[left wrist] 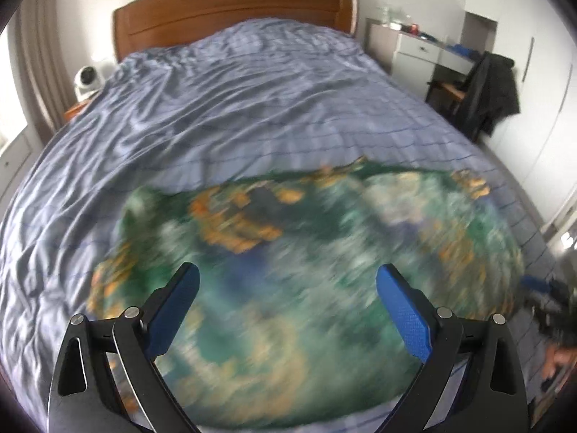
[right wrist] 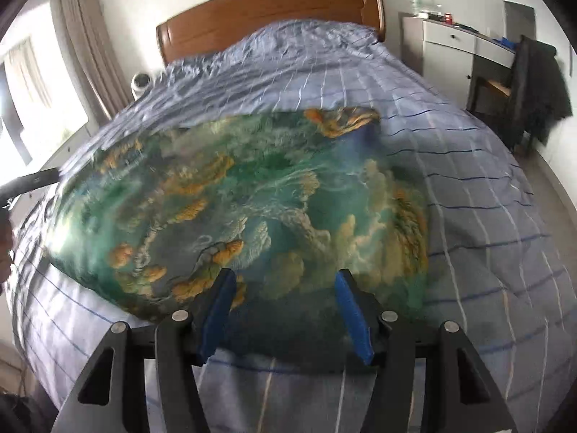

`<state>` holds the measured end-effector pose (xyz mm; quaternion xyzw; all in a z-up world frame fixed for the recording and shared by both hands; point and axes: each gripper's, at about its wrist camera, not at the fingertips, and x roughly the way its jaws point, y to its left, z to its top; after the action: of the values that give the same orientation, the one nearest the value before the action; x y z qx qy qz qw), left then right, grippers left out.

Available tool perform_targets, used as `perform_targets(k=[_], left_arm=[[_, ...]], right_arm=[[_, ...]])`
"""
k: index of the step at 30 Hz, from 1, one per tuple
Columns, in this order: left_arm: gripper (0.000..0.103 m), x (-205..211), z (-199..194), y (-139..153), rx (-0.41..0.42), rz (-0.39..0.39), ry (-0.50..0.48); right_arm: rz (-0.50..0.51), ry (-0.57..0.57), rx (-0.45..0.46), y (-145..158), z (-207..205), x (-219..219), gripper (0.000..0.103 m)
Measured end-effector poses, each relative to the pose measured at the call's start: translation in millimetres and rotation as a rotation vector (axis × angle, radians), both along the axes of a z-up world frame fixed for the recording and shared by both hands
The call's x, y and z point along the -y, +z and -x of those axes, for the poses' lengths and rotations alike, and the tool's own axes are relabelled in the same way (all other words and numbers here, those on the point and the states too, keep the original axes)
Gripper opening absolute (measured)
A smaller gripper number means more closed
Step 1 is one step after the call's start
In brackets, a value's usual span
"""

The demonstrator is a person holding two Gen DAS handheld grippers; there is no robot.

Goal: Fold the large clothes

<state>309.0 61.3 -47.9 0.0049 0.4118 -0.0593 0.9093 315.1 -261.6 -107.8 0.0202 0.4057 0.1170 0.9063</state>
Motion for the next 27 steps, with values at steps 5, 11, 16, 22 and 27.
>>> perform_targets(k=[5, 11, 16, 22, 27], left_arm=[[0.1, 49.3, -53.5, -7.0, -0.023, -0.084, -0.055], [0.099, 58.6, -78.2, -50.7, -0.128, -0.153, -0.052], [0.099, 42.7, -46.9, -67.8, -0.128, -0.108, -0.046], [0.099, 47.3, 7.3, -62.6, -0.057, -0.135, -0.148], [0.099, 55.0, 38.2, -62.2, -0.039, -0.15, -0.204]], right_arm=[[-0.054, 0.037, 0.027, 18.3, 27.6, 0.4, 0.059], [-0.12, 0.077, 0.021, 19.2, 51.6, -2.4, 0.059], [-0.164, 0.071, 0.003, 12.9, 67.0, 3.0, 0.059], [-0.191, 0.039, -0.032, -2.1, 75.1, 9.6, 0.059], [-0.205, 0.009, -0.05, -9.4, 81.4, 13.9, 0.059]])
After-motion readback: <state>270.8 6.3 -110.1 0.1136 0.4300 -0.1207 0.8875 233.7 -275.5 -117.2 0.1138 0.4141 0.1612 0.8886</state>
